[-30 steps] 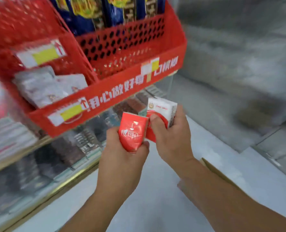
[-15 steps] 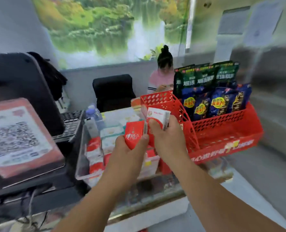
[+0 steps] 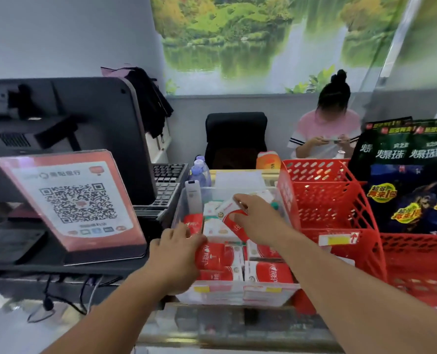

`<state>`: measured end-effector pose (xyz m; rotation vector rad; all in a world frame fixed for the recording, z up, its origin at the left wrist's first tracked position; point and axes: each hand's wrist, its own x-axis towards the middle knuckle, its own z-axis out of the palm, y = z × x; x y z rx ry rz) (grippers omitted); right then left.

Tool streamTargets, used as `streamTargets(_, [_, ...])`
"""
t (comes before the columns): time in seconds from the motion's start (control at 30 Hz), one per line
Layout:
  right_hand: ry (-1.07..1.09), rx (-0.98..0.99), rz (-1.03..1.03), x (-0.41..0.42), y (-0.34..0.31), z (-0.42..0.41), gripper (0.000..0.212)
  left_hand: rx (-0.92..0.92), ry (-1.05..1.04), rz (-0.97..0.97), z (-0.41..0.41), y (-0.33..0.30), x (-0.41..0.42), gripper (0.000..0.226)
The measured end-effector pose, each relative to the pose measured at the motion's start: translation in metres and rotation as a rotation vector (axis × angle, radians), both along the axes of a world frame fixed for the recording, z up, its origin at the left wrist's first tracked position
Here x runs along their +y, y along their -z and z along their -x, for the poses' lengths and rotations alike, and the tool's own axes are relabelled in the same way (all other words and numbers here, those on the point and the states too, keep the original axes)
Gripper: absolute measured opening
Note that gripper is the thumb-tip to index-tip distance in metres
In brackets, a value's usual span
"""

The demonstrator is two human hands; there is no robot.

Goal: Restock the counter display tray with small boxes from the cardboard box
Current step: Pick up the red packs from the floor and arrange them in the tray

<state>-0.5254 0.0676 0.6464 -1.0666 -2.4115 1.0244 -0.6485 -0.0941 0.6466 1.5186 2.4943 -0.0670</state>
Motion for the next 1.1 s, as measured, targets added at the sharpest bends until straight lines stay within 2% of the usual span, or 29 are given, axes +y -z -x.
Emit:
streamTargets(0.1, [-0.116,-0.11,-0.068,0.006,0.01,0.019,0.047,-0.058,0.053,0.072,0.004,0.017,0.013,0.064])
streamTargets(0.17, [-0.162,-0.151,-0.069,0.006,0.016,0.029,0.051,-0.194,0.048,0.087,0.005,0.023,0.02,0.059])
streamTargets(0.27, [-0.248,-0.223,-0.077,0.004,0.03,0.039,0.037,-0.39,0.013,0.084,0.008,0.029,0.024,0.041])
streamTargets(0.37, [-0.296,-0.264,-0.093,0.003,0.04,0.044,0.03,-0.491,-0.071,0.054,0.015,0.03,0.022,0.039])
streamTargets(0.5, [-0.352,-0.336,-0.213,0.001,0.042,0.045,0.027,-0.545,-0.217,-0.02,0.018,0.027,0.019,0.024])
streamTargets(0.7, [-0.384,-0.561,-0.39,-0.003,0.037,0.037,0.029,-0.512,-0.209,-0.047,0.009,0.025,0.021,0.019])
streamTargets(0.8, [-0.32,-0.526,-0.418,-0.01,0.031,0.03,0.033,-0.4,-0.223,-0.12,0.005,0.026,0.02,0.014])
streamTargets(0.9, [-0.231,-0.375,-0.457,-0.022,0.022,0.02,0.029,-0.314,-0.22,-0.313,-0.006,0.02,0.017,0.015])
streamTargets(1.1, [-0.041,-0.184,-0.511,-0.055,0.007,-0.019,0.02,-0.453,-0.045,-0.555,-0.048,0.004,0.008,0.009])
